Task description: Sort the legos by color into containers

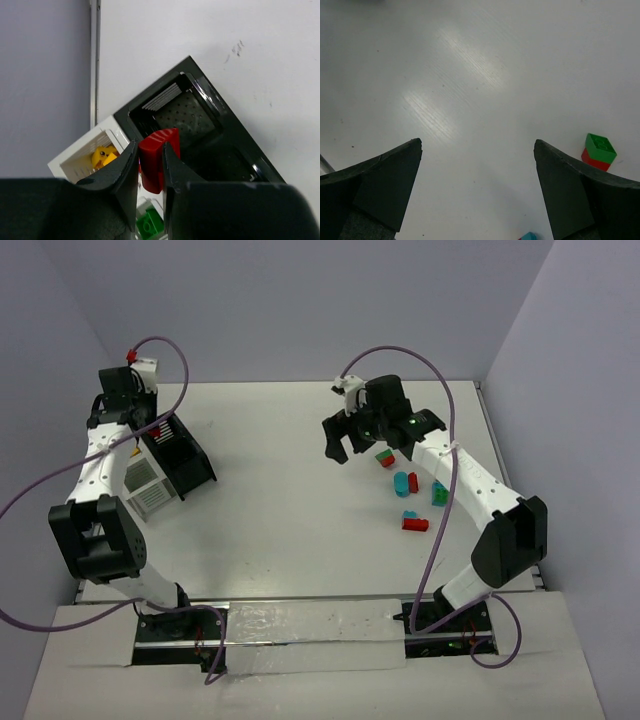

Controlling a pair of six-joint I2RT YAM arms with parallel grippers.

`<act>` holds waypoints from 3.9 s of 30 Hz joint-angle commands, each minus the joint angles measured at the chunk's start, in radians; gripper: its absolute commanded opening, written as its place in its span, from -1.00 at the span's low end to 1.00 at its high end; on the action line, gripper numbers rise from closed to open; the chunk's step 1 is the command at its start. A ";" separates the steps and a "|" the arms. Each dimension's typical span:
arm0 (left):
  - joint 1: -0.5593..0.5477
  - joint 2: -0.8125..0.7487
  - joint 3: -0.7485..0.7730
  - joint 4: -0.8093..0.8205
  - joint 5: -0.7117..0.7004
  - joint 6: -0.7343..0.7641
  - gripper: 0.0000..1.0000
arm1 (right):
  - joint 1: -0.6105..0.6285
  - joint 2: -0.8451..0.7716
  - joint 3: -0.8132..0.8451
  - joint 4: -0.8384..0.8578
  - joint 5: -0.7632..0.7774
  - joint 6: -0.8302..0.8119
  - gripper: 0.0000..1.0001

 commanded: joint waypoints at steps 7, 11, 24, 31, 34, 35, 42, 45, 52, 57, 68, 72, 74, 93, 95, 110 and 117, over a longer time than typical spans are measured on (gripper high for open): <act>0.004 0.091 0.088 0.084 -0.034 0.025 -0.34 | -0.090 -0.083 -0.060 -0.099 0.015 -0.118 1.00; 0.004 0.112 0.106 0.079 -0.030 0.014 0.01 | -0.139 -0.091 -0.088 -0.133 0.033 -0.173 0.99; 0.004 0.015 0.157 0.008 0.101 -0.012 0.58 | -0.233 0.197 0.003 -0.083 0.187 -0.163 0.76; 0.001 -0.126 0.119 -0.020 0.292 -0.033 0.81 | -0.289 0.342 0.063 -0.034 0.193 -0.180 0.69; -0.004 -0.157 0.113 -0.038 0.332 -0.041 0.82 | -0.297 0.386 0.076 -0.017 0.193 -0.180 0.60; -0.007 -0.164 0.114 -0.044 0.338 -0.047 0.82 | -0.297 0.396 0.084 -0.011 0.192 -0.182 0.57; -0.006 -0.192 0.112 -0.079 0.365 -0.055 0.83 | -0.297 0.476 0.111 0.006 0.174 -0.190 0.16; -0.008 -0.195 0.108 -0.084 0.366 -0.055 0.83 | -0.297 0.488 0.108 0.014 0.176 -0.192 0.08; -0.008 -0.188 0.111 -0.089 0.382 -0.069 0.84 | -0.300 0.506 0.079 0.025 0.187 -0.200 0.09; -0.007 -0.198 0.101 -0.091 0.405 -0.081 0.84 | -0.303 0.501 0.062 0.029 0.178 -0.207 -0.19; 0.006 -0.316 -0.005 -0.149 0.843 -0.070 0.93 | -0.299 0.288 0.032 -0.068 -0.251 -0.289 -1.00; -0.003 -0.346 -0.081 -0.207 1.094 -0.065 0.94 | -0.256 0.193 0.056 -0.136 -0.494 -0.308 -1.00; -0.033 -0.377 -0.132 -0.224 1.152 -0.052 0.94 | -0.198 0.144 0.062 -0.168 -0.577 -0.313 -1.00; -0.359 -0.573 -0.436 0.131 1.253 -0.412 0.92 | 0.214 0.022 0.111 -0.105 -0.709 -0.125 -1.00; -0.380 -0.575 -0.445 0.147 1.236 -0.426 0.92 | 0.223 0.026 0.117 -0.107 -0.714 -0.123 -1.00; -0.523 -0.528 -0.438 0.173 1.130 -0.422 0.73 | 0.246 0.030 0.149 -0.118 -0.755 -0.106 -1.00; -0.531 -0.523 -0.437 0.167 1.116 -0.414 0.34 | 0.246 0.035 0.160 -0.127 -0.765 -0.104 -1.00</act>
